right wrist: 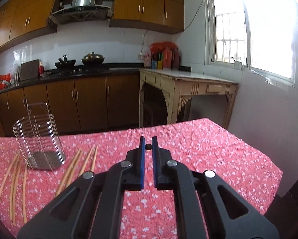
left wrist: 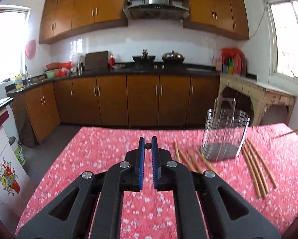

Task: Organize utensils
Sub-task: 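Lift the right tool's chopstick over the wire holder while the left tool carries its chopstick there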

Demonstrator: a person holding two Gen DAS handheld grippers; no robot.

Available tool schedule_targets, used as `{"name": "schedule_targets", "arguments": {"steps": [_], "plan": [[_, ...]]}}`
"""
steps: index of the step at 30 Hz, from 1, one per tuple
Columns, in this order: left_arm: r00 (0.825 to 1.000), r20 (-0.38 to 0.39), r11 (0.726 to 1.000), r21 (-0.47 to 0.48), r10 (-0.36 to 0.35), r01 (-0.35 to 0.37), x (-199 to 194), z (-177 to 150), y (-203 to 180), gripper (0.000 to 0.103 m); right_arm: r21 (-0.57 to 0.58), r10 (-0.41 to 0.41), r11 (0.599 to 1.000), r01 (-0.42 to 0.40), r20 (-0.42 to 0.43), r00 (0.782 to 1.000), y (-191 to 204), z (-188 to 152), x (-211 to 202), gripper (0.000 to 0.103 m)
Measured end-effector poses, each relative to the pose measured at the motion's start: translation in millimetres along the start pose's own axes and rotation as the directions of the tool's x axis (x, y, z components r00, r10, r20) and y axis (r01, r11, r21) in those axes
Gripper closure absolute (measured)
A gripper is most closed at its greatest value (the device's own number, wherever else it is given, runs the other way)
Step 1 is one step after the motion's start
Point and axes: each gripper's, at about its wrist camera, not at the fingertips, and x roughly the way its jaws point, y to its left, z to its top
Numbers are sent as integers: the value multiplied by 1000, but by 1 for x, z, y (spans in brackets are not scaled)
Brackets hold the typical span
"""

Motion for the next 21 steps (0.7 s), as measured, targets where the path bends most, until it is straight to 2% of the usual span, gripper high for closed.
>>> {"name": "schedule_targets", "arguments": {"steps": [13,21], "plan": [[991,129,999,-25,24,-21,-6,36,-4,96,52,83,995,-88,104,991,0,53,-8,96],[984,176,999,-20,30,-26,-13,48,-8,96,88,159,982,-170,113,981,5,69,-19,96]]}}
